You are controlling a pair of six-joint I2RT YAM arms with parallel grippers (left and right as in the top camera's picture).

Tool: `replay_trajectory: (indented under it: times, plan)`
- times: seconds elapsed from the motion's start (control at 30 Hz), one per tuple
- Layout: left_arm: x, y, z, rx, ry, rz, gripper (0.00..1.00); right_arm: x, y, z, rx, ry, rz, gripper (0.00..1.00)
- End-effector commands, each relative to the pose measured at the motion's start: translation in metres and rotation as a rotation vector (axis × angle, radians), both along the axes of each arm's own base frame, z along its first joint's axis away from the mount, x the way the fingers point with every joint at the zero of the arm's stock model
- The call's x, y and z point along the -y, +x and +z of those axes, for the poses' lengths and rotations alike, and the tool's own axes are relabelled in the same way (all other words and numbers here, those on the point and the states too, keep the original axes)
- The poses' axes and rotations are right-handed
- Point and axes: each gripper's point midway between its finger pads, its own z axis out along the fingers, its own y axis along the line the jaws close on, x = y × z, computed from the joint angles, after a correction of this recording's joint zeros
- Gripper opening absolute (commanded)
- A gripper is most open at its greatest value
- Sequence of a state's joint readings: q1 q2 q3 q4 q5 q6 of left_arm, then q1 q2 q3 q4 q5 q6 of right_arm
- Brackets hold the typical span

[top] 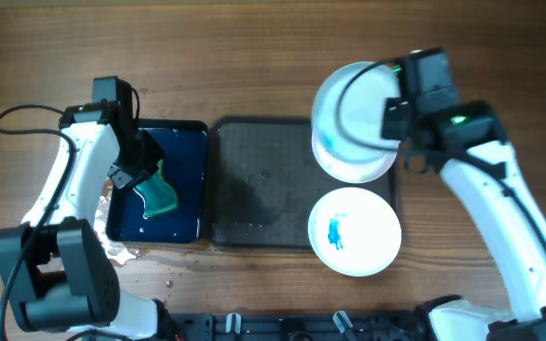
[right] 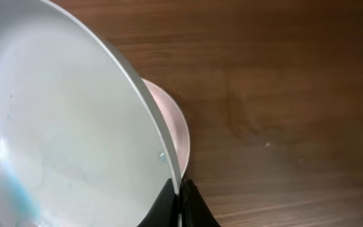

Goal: Clean dirty plates on tray and stack at the side
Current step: 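Carry the cleaned plate to the right side of the table and release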

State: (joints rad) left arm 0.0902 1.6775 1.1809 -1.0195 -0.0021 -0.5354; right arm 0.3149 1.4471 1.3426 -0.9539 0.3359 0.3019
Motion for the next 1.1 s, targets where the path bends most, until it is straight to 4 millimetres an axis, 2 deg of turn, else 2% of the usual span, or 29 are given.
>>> replay_trajectory:
  times: [0.0, 0.2, 0.37, 0.53, 0.67, 0.8, 0.87, 0.93, 0.97, 1.0, 1.03, 1.07]
  plan:
    - [0.003, -0.001, -0.003, -0.006, -0.005, -0.012, 0.04, -0.016, 0.001, 0.031, 0.119, -0.223, 0.078, 0.05]
    - [0.003, 0.001, -0.002, 0.002, -0.004, -0.012, 0.04, -0.064, -0.007, 0.079, 0.288, -0.605, 0.27, 0.05]
    - [0.003, 0.001, -0.002, 0.002, -0.004, -0.012, 0.04, -0.119, -0.012, 0.117, 0.371, -0.958, 0.486, 0.05]
    - [0.003, 0.001, -0.002, 0.002, -0.004, -0.013, 0.04, -0.152, -0.006, 0.133, 0.344, -1.235, 0.576, 0.05]
    - [0.003, 0.001, -0.002, 0.002, -0.004, -0.013, 0.04, -0.163, -0.003, 0.13, 0.32, -1.303, 0.623, 0.05]
    - [0.003, 0.001, -0.002, 0.002, -0.004, -0.013, 0.04, -0.163, -0.003, 0.129, 0.35, -1.254, 0.59, 0.05]
    - [0.003, 0.001, -0.002, 0.001, -0.004, -0.013, 0.04, -0.17, -0.001, 0.121, 0.411, -1.129, 0.581, 0.05]
    - [0.003, 0.001, -0.002, 0.001, -0.004, -0.013, 0.04, -0.184, -0.002, 0.097, 0.448, -0.918, 0.618, 0.04]
    - [0.003, 0.001, -0.002, 0.001, -0.004, -0.013, 0.04, -0.192, -0.004, 0.076, 0.437, -0.762, 0.646, 0.05]
    - [0.003, 0.001, -0.002, 0.001, -0.004, -0.013, 0.04, -0.201, -0.01, 0.05, 0.385, -0.553, 0.668, 0.05]
    - [0.003, 0.001, -0.002, 0.001, -0.004, -0.013, 0.04, -0.206, -0.014, 0.035, 0.344, -0.421, 0.662, 0.05]
    - [0.003, 0.001, -0.002, 0.001, -0.004, -0.013, 0.04, -0.214, -0.02, 0.013, 0.251, -0.159, 0.625, 0.05]
